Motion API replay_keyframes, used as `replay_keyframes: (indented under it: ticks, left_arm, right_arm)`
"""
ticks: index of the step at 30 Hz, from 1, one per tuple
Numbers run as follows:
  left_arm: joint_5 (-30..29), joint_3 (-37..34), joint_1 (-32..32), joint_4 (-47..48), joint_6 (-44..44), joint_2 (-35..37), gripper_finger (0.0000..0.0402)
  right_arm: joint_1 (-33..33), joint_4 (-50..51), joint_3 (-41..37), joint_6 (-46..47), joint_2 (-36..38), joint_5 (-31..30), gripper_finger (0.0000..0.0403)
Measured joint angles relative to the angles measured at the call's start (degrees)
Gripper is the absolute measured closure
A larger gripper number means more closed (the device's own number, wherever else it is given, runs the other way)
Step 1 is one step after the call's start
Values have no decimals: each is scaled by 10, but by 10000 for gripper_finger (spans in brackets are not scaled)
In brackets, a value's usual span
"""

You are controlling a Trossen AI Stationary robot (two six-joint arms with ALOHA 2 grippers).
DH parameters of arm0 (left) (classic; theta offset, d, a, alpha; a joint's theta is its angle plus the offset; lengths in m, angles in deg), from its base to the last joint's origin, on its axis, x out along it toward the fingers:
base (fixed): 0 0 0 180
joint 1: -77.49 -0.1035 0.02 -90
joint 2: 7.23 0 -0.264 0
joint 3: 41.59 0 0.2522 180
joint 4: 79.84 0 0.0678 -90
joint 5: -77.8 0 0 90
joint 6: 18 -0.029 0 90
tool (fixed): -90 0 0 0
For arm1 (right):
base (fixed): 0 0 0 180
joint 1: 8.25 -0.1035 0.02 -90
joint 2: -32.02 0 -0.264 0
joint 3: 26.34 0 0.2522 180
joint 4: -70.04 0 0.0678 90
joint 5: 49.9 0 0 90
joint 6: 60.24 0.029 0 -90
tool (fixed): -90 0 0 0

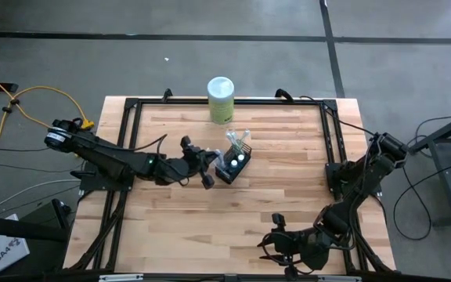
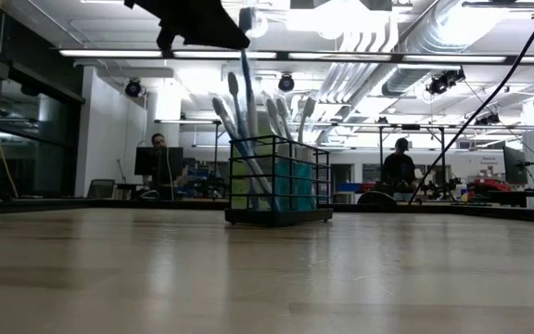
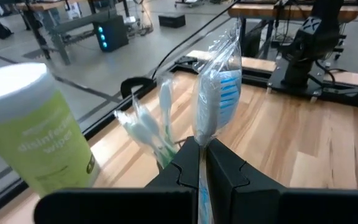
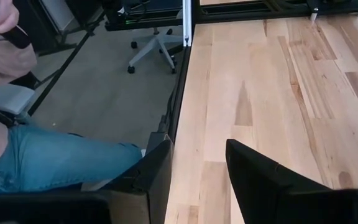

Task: Pick & Place toothbrushing station
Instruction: Put the blue toothbrush into the left section of the black wire organizer

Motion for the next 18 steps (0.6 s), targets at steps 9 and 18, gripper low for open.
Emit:
replay_keyframes:
  ticks: [9, 18]
  left_arm:
    - [0, 0, 11, 27, 54, 0, 400]
    - [-24, -26, 19, 19, 101, -2, 400]
  right_arm:
    - [0, 0, 0, 0, 0, 0, 258]
    - [0, 0, 0, 0, 0, 0, 258]
